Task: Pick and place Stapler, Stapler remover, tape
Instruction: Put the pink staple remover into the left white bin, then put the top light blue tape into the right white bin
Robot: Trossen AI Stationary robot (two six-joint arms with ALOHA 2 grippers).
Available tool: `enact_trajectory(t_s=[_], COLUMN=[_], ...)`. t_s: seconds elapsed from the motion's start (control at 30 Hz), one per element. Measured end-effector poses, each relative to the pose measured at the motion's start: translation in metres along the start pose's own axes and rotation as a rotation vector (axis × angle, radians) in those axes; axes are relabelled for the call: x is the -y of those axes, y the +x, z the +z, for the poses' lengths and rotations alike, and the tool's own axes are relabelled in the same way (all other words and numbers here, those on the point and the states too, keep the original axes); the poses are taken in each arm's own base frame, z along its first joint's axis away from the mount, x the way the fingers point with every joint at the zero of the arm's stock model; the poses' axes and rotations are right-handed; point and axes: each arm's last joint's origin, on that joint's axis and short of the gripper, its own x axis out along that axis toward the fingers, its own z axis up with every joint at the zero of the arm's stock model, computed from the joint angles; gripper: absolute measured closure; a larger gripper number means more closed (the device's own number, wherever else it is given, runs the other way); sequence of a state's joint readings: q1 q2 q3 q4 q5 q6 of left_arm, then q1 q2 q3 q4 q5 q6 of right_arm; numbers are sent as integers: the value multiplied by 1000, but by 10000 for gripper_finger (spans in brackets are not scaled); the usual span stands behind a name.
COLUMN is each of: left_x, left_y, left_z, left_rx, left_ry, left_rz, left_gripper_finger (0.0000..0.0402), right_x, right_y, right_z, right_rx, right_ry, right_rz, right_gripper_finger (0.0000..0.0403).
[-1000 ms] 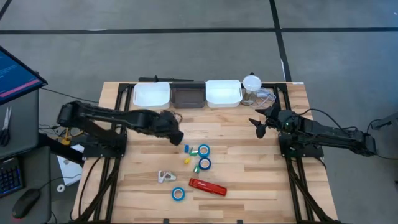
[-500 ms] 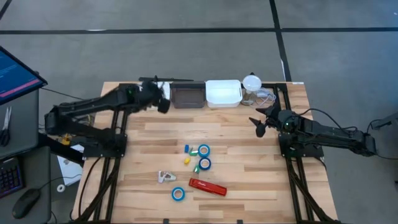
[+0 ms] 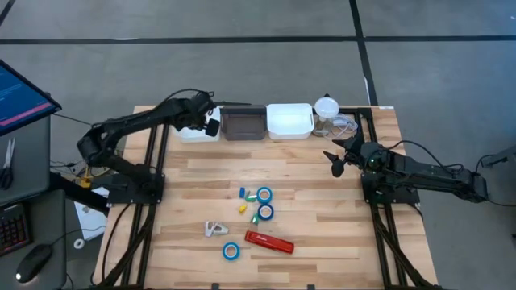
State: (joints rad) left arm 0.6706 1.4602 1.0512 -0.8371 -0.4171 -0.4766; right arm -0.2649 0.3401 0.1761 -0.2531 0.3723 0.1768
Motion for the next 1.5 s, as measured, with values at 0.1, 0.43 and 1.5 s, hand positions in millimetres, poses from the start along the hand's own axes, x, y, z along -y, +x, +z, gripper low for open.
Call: enact_trajectory(t_s=[0.1,0.43,1.5], left_x=[3,6,29], left_y=[16,53,45], left_z=[2,3,-1], left_rx=[-34,-136,-99], left_ry=[1,3,212], left_rz=[23,77,-52], left_gripper_finger=[400,400,368], right_x=[0,0,1], right_y=[0,0,0], right_z=[0,0,0], right_rx=[0,0,5], right_ry=[0,0,-3], right_rz=[0,-2,-20], right_gripper_finger=[112,112,112])
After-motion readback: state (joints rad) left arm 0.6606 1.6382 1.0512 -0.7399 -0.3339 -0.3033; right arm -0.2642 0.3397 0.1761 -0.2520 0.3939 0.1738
